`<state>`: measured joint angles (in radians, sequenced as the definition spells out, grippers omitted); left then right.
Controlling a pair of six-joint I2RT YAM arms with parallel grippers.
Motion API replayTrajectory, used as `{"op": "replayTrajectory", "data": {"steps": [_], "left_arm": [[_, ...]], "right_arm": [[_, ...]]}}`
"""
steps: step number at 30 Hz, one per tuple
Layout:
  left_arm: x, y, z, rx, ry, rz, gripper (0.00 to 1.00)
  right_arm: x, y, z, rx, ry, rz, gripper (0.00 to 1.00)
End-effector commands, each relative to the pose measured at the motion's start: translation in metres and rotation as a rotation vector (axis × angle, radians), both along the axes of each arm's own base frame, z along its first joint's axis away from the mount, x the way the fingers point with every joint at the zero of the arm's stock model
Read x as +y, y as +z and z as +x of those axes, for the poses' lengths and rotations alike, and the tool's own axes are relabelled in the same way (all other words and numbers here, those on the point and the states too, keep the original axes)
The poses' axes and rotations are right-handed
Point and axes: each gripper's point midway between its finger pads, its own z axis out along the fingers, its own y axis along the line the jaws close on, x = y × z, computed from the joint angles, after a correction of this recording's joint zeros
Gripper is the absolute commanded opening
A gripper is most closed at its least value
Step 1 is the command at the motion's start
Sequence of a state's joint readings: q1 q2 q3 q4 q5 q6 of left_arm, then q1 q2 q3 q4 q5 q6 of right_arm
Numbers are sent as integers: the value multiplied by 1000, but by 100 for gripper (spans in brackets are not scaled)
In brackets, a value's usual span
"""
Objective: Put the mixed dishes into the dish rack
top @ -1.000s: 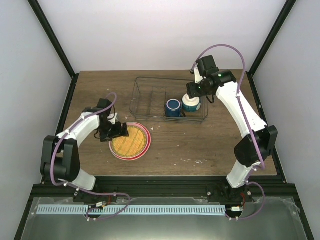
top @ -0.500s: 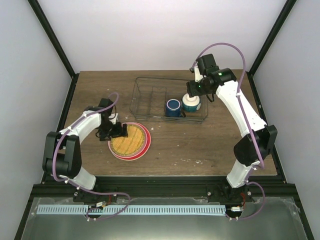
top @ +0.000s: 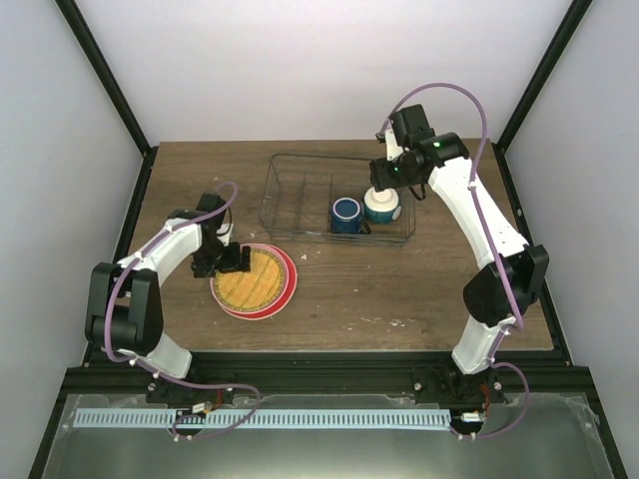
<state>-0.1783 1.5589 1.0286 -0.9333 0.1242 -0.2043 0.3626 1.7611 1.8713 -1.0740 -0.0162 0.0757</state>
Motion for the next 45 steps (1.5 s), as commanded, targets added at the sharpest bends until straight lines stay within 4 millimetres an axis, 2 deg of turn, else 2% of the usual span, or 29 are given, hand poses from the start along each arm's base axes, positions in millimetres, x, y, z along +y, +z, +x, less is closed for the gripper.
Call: {"op": "replayTrajectory", "data": {"steps": [1, 7, 14, 16, 24, 28, 32, 35, 39, 45], "left_arm": [[0, -8, 1, 16, -4, -3, 99], [-7, -15, -2, 41, -19, -20, 100], [2, -3, 5, -2, -47, 77, 100], [0, -6, 3, 3, -59, 84, 100], [-28, -21, -4, 33, -100, 26, 100], [-42, -23, -4, 38, -110, -18, 100], [-48, -25, -5, 38, -115, -52, 98], [-51, -25, -7, 38, -122, -71, 88], [-54, -26, -8, 44, -131, -90, 63], [-54, -21, -10, 47, -136, -92, 36]], "right_arm": [[11, 6, -5, 7, 33, 33, 63], [10, -6, -13, 40, 32, 31, 63], [9, -8, -13, 40, 27, 27, 63], [9, -9, -13, 42, 31, 27, 63], [26, -16, -28, 84, 85, 76, 62], [39, -31, -43, 127, 115, 91, 55], [43, -40, -48, 153, 118, 97, 49], [42, -40, -48, 151, 112, 86, 48], [37, -37, -47, 139, 99, 61, 48], [33, -32, -46, 129, 88, 44, 48]]}}
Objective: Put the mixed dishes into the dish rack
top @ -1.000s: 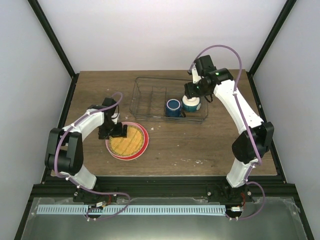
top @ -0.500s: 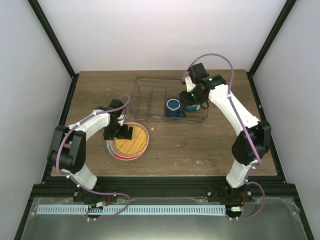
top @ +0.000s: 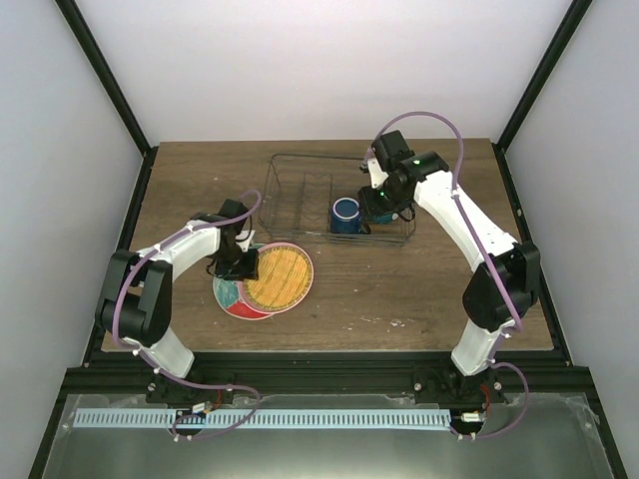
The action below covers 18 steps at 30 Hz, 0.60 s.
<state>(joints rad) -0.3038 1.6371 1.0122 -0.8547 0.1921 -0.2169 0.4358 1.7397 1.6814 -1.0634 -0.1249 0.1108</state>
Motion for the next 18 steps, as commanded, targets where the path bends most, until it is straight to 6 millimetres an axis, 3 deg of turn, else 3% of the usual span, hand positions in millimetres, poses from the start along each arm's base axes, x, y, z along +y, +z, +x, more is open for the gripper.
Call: {"op": "replayTrajectory", "data": {"steps": [1, 10, 18], "left_arm": [[-6, 2, -4, 13, -17, -28, 33], [-2, 21, -10, 3, -32, -16, 11], [2, 32, -15, -2, -52, 1, 2]], "right_arm": [[-3, 26, 1, -64, -14, 4, 48], [-5, 29, 1, -74, -21, -8, 49], [-4, 29, 1, -74, -16, 0, 49]]}}
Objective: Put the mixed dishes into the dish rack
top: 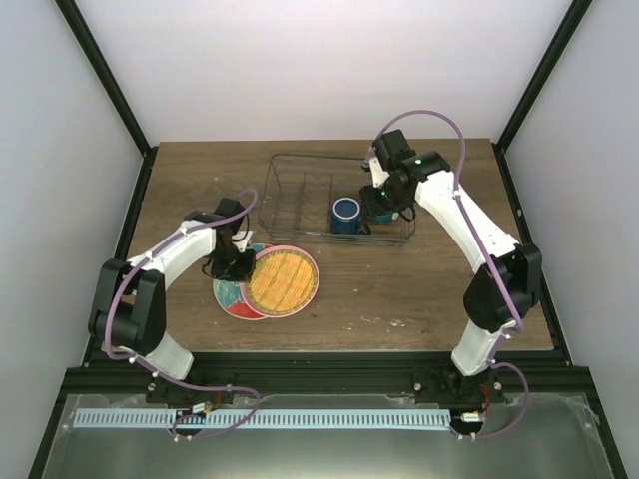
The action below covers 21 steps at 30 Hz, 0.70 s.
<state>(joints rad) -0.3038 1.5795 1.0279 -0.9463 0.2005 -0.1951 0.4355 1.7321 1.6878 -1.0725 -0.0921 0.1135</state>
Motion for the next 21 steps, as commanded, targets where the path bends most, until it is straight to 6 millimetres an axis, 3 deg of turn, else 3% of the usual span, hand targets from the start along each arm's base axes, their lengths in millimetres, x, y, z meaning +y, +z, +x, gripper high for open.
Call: {"op": "replayTrajectory", "data": {"steps": [1, 16, 18, 21], "left_arm": [[0, 16, -3, -18, -36, 4, 1], [4, 32, -1, -41, -57, 11, 0], [5, 34, 1, -48, -56, 18, 4], [10, 34, 4, -58, -54, 48, 20]], "right_arm": [[2, 25, 0, -59, 1, 23, 49], [11, 25, -3, -50, 34, 69, 50], [16, 26, -6, -40, 49, 100, 53], [20, 20, -12, -12, 55, 105, 57]]}}
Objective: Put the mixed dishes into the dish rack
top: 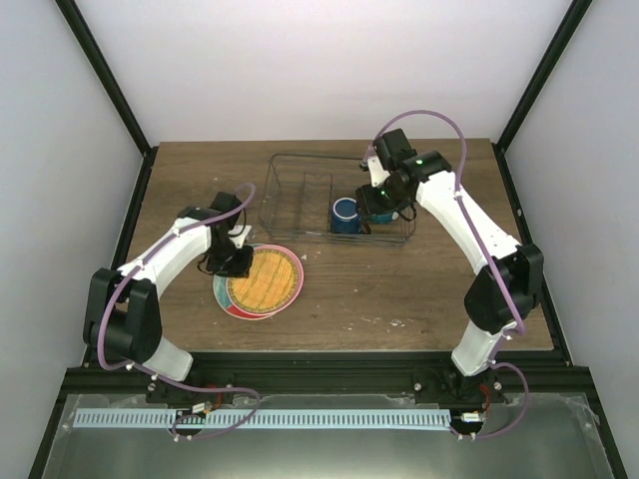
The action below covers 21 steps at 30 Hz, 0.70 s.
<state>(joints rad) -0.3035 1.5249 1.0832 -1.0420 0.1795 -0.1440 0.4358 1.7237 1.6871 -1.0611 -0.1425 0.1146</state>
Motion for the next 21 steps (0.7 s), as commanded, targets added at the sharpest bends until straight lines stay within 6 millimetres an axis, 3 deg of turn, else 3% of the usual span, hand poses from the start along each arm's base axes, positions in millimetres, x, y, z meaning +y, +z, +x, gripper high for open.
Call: {"op": "replayTrajectory", "data": {"steps": [1, 5, 15, 21], "left_arm": [[7, 8, 8, -33, -6, 39, 25], [10, 8, 12, -44, -4, 60, 34], [11, -7, 17, -43, 6, 75, 34], [9, -14, 18, -40, 4, 65, 33]], "right_arm": [[12, 13, -12, -8, 37, 50, 57], [33, 5, -29, 27, 89, 47, 57], [86, -24, -81, 127, 184, 92, 56], [122, -43, -98, 169, 261, 101, 56]]}}
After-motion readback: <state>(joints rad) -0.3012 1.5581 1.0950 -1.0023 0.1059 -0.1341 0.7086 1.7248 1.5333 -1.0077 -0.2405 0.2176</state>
